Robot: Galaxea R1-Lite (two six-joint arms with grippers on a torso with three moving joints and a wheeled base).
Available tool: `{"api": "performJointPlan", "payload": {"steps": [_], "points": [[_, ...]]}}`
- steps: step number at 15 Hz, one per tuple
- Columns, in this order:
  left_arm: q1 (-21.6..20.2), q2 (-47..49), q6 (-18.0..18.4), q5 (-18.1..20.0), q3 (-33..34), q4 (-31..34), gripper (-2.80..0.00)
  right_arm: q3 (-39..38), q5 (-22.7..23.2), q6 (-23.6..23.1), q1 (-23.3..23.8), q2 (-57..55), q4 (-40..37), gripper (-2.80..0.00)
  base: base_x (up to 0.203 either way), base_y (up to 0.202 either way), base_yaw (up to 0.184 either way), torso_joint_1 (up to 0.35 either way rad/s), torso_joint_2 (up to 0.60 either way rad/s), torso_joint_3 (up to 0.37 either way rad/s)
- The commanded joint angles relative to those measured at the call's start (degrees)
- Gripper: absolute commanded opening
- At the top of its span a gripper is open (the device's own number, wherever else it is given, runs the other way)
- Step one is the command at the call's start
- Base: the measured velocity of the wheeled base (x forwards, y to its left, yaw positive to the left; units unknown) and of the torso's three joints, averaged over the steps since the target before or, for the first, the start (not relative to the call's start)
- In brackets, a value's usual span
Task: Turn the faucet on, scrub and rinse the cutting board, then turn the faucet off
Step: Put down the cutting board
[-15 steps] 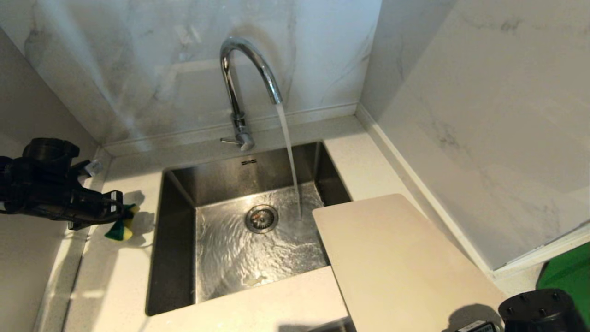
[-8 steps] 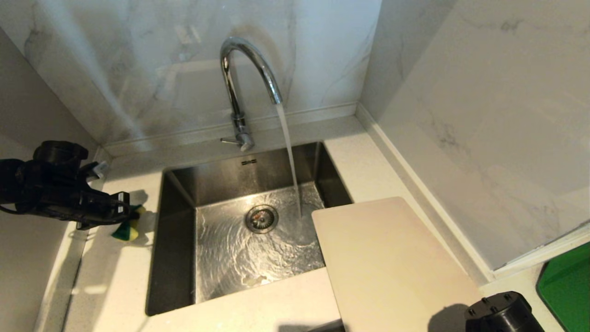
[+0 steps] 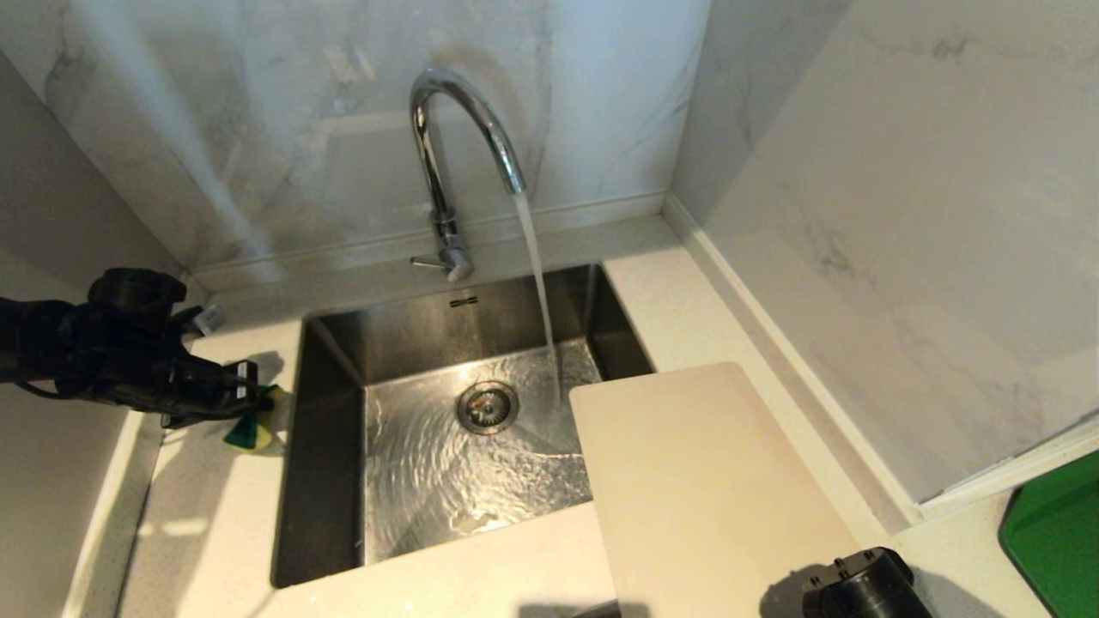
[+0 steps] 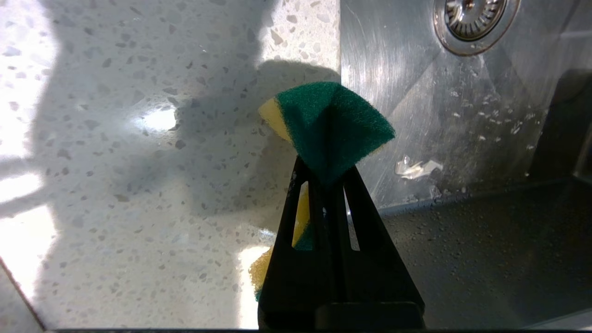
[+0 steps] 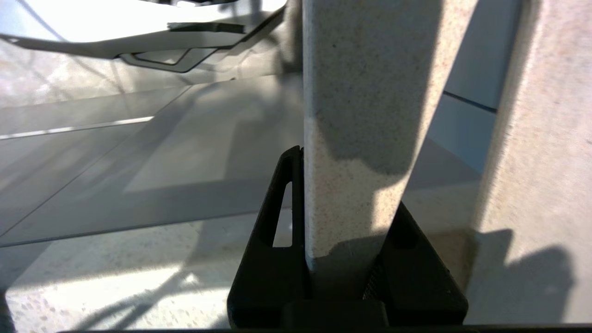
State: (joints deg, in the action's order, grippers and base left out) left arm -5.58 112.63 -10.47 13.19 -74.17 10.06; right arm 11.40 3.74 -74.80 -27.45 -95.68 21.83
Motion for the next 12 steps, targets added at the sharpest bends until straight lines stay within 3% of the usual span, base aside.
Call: {"api": "performJointPlan", "payload": {"steps": [1, 4, 12], "points": [[0.13, 1.14, -0.08, 0.08, -0.33, 0.05, -2.8, 0.41, 0.04, -0.43, 0.08, -5.44, 1.86, -2.8, 0.0, 0.0, 0.0, 0.0, 0.0, 0.0], [0.92, 2.67, -1.75, -0.09, -2.82, 0.05, -2.8, 1.61, 0.04, -0.57, 1.17, -7.81, 2.42, -2.8, 0.0, 0.0, 0.0, 0.0, 0.0, 0.0], [1.54, 4.79, -1.83, -0.18, -3.79, -0.04, -2.8, 3.77, 0.74, -0.86, 2.06, -15.12, 6.1, -2.8, 0.0, 0.0, 0.0, 0.0, 0.0, 0.0]]}}
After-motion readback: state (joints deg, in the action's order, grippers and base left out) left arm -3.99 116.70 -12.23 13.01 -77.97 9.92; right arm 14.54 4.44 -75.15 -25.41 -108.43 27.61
